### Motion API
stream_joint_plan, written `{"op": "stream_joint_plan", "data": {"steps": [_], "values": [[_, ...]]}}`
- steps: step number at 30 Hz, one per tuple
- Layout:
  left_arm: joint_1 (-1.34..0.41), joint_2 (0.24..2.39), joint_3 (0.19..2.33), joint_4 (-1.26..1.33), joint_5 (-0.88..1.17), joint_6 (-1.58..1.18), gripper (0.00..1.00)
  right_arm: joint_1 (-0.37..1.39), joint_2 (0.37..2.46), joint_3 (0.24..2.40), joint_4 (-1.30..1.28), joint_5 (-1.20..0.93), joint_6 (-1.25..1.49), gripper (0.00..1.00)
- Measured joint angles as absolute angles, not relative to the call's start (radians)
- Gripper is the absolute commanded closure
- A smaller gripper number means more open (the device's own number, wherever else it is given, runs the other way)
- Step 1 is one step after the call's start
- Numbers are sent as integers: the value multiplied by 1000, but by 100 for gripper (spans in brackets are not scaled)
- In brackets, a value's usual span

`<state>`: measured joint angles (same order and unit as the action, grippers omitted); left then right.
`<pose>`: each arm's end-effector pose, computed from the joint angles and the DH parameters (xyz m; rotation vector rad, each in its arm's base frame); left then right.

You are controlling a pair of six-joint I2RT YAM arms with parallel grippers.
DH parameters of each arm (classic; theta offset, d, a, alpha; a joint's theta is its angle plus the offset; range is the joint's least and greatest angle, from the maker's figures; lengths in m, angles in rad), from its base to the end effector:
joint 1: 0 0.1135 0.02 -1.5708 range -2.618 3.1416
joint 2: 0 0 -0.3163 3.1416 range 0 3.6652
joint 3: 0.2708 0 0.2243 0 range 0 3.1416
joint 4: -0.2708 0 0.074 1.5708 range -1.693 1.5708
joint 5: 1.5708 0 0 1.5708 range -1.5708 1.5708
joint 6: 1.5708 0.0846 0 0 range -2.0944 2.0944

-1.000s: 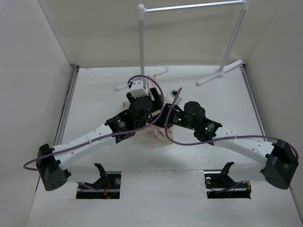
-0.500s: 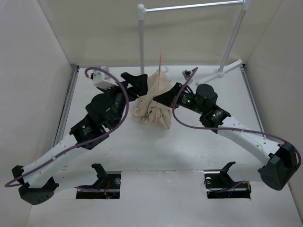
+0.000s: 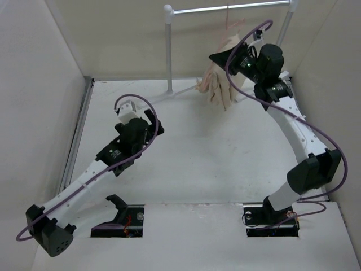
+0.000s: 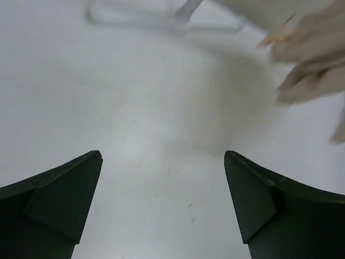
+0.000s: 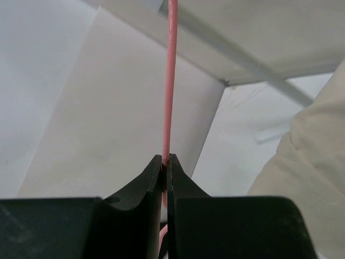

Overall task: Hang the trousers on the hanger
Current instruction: Place the hanger at the clothesline.

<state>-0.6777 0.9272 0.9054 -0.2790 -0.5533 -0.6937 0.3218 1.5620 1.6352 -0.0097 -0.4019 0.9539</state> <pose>0.1736 -0.0826 0.3785 -0.3930 1.8065 -0.4466 0.3500 0.1516 0.5151 0.1700 1.6560 1.2985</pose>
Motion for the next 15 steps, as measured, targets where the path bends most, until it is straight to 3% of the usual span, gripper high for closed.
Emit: {"op": "stream_joint_plan", "data": {"steps": [5, 15], "values": [[-675, 950, 758, -361, -444, -780, 0, 214, 1722, 1864, -93, -414, 954, 97], [-684, 941, 727, -337, -395, -841, 0, 103, 1946, 2099, -233, -443, 956, 97]]}}
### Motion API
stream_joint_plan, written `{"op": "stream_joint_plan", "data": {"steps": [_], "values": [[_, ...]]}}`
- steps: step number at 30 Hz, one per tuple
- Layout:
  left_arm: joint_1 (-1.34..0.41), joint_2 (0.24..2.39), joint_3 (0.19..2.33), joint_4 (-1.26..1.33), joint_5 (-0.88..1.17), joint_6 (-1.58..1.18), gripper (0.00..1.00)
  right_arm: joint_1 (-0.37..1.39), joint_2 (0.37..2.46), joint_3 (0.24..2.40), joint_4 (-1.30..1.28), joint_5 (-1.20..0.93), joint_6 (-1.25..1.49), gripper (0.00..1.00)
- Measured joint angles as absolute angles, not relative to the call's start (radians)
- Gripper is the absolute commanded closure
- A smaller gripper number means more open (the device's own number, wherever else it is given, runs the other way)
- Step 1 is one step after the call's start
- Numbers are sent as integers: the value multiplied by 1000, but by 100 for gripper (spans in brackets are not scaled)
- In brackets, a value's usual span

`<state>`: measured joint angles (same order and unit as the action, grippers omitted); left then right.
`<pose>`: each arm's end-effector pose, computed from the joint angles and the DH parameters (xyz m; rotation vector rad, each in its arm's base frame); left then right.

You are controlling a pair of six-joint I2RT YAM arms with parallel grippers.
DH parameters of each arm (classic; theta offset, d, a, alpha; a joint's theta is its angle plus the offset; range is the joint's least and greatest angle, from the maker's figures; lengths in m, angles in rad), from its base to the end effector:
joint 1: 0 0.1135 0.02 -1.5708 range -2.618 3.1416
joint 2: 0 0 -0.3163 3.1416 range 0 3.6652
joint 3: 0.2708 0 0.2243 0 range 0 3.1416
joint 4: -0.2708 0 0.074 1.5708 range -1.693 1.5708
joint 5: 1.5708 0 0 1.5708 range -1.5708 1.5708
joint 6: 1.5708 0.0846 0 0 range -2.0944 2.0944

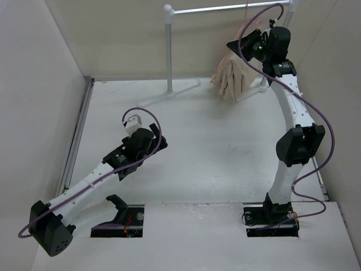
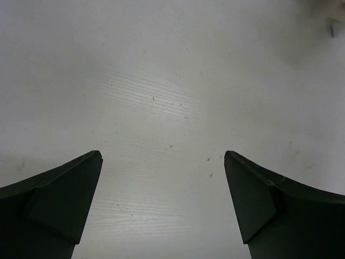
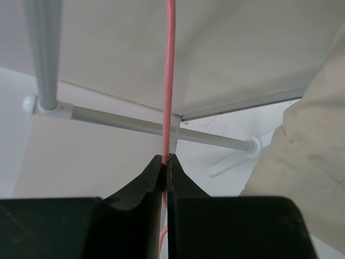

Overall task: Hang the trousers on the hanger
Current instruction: Place the hanger at the clothesline.

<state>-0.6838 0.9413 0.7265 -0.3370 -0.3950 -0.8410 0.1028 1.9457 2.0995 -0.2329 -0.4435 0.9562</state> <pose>0.1657 -0.0931 0.3020 -0.3995 2.0782 -0.5072 0.4838 0.0864 0.4883 0.3904 1.7346 1.1510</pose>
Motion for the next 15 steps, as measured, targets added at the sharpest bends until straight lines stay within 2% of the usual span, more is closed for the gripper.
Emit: {"op": "stream_joint_plan", "data": {"steps": [6, 9, 14, 15], "values": [[-678, 941, 710, -334, -385, -859, 0, 92, 1964, 2091, -271, -445, 956, 95], [-671, 941, 708, -333, -377, -867, 0, 91, 1964, 2080, -273, -446, 955, 86], [-637, 954, 707, -333, -348, -875, 0, 86, 1964, 2074, -263, -446, 942, 60], [-628, 961, 707, -334, -340, -875, 0, 84, 1964, 2073, -255, -445, 941, 43]]}}
